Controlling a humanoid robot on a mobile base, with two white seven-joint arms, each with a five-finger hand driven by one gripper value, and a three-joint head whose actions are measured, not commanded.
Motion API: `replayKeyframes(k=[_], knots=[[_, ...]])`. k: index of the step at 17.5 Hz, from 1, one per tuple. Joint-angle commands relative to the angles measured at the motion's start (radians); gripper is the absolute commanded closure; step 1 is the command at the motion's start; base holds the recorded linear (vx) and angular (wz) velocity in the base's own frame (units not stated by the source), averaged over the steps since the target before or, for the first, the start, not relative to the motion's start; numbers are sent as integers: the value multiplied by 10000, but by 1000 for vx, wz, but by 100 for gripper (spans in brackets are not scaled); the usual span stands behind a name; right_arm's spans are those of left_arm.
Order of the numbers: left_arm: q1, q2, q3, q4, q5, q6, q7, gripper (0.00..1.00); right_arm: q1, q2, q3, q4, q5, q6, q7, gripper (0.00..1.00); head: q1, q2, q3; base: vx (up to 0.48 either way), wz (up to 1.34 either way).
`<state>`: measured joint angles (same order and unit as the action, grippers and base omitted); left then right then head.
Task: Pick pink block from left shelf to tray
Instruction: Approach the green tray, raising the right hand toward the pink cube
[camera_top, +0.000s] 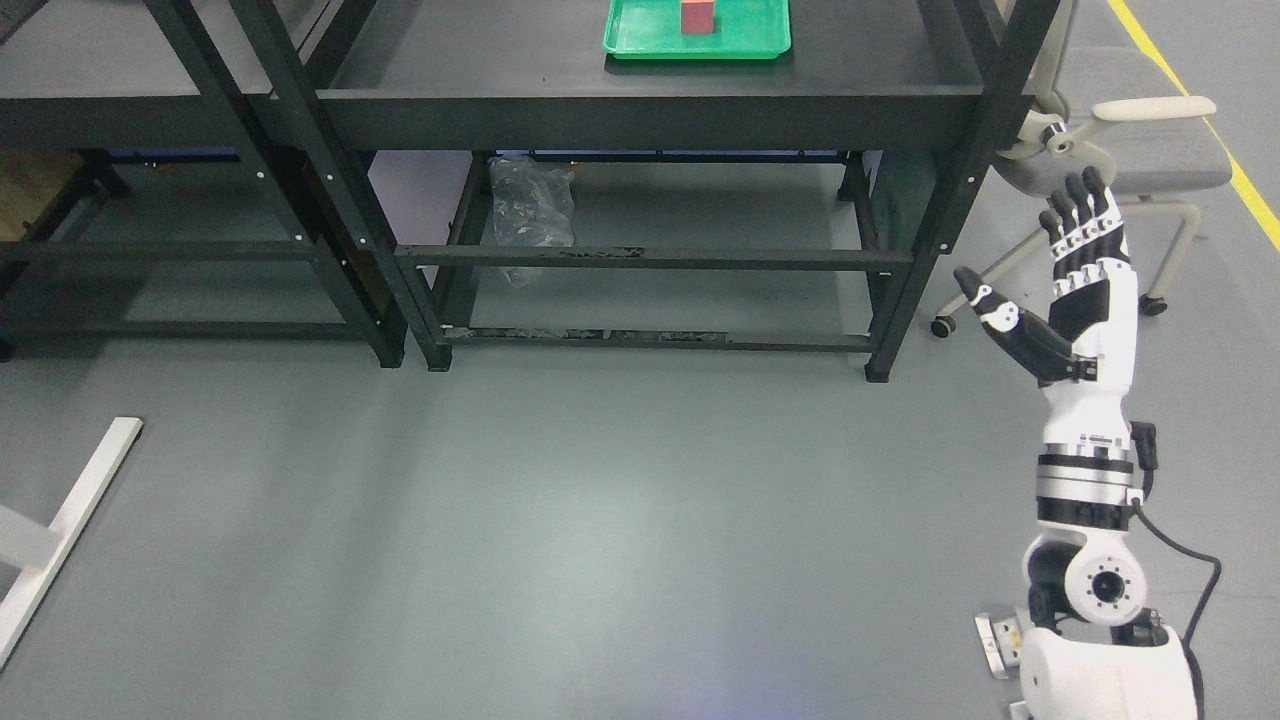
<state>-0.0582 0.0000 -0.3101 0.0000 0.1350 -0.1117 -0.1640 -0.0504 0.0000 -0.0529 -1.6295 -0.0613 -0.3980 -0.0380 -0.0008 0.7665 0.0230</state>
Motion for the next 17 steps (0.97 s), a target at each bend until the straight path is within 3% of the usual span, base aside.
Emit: replayKeyframes(k=[1, 8, 17], knots=[[0, 175, 2, -174, 0, 28, -1, 0, -370, -174, 23, 111, 167, 52, -19, 0, 0, 0, 0, 118, -89], [0, 175, 2, -174, 0, 44, -1, 0, -432, -174, -176, 357, 412, 1234, -110, 0, 0, 0, 0, 151, 78], [0, 175, 2, -174, 0, 43, -1, 0, -432, -174, -330, -27, 398, -422, -111, 0, 0, 0, 0, 187, 163]])
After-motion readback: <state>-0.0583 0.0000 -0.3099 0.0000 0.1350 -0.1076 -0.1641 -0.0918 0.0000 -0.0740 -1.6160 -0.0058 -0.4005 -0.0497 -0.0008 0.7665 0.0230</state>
